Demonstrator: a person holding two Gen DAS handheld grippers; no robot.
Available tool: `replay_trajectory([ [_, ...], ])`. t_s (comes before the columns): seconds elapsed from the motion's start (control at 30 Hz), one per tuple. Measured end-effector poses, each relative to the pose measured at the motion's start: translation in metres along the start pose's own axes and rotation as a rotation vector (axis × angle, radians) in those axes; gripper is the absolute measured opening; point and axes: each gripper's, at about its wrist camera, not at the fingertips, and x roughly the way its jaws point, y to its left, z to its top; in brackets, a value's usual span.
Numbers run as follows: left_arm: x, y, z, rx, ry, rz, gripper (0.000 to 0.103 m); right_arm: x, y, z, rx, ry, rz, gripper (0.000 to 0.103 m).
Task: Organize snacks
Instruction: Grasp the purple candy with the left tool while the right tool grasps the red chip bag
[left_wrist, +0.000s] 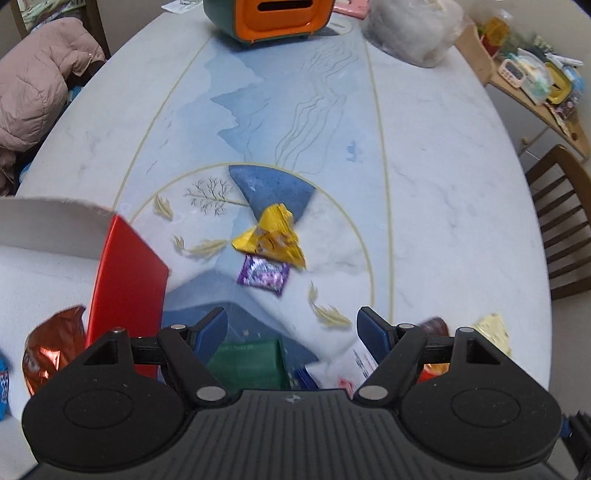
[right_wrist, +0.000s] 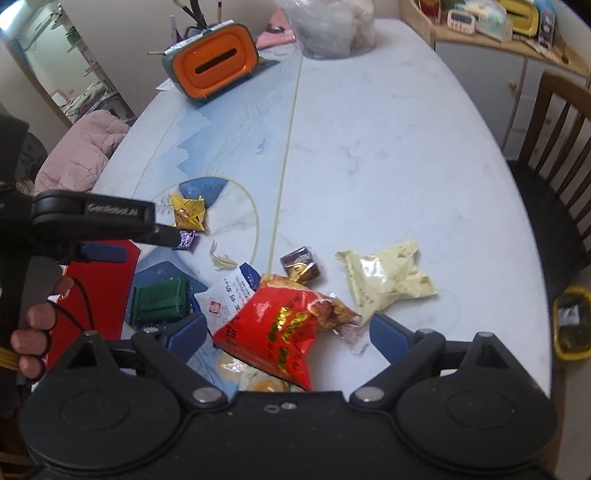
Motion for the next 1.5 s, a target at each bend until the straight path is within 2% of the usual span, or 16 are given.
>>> replay_trajectory([
  [0.37,0.045,0.005,0.019,0.012,0.036,0.037,0.076,0.044,0.002,0.012,0.067,0.091,-0.006,0.088],
  [0.5,0.06,0.006,0.021,0.02,0.046,0.048,0.067,0.054,0.004,0.012,0.08,0.119,-0.016,0.087],
  [0.6,0.069,0.008,0.02,0.014,0.052,0.035,0.065,0.059,0.005,0.013,0.086,0.127,-0.021,0.087],
  [0.67,0.074,0.01,0.02,0.007,0.058,0.034,0.06,0.062,0.006,0.013,0.088,0.129,-0.027,0.087],
  [0.77,0.074,0.011,0.023,0.007,0.04,0.031,0.058,0.067,0.007,0.014,0.091,0.134,-0.035,0.087],
  [1.0,0.072,0.011,0.021,0.019,0.026,0.048,0.036,0.067,0.006,0.013,0.085,0.124,-0.055,0.072],
  [1.27,0.066,0.014,0.015,0.015,0.0,0.046,0.025,0.06,0.009,0.01,0.052,0.102,-0.068,0.062],
  [1.5,0.058,0.019,0.008,-0.012,-0.005,0.037,0.024,0.051,0.005,0.006,0.069,0.088,-0.053,0.06],
])
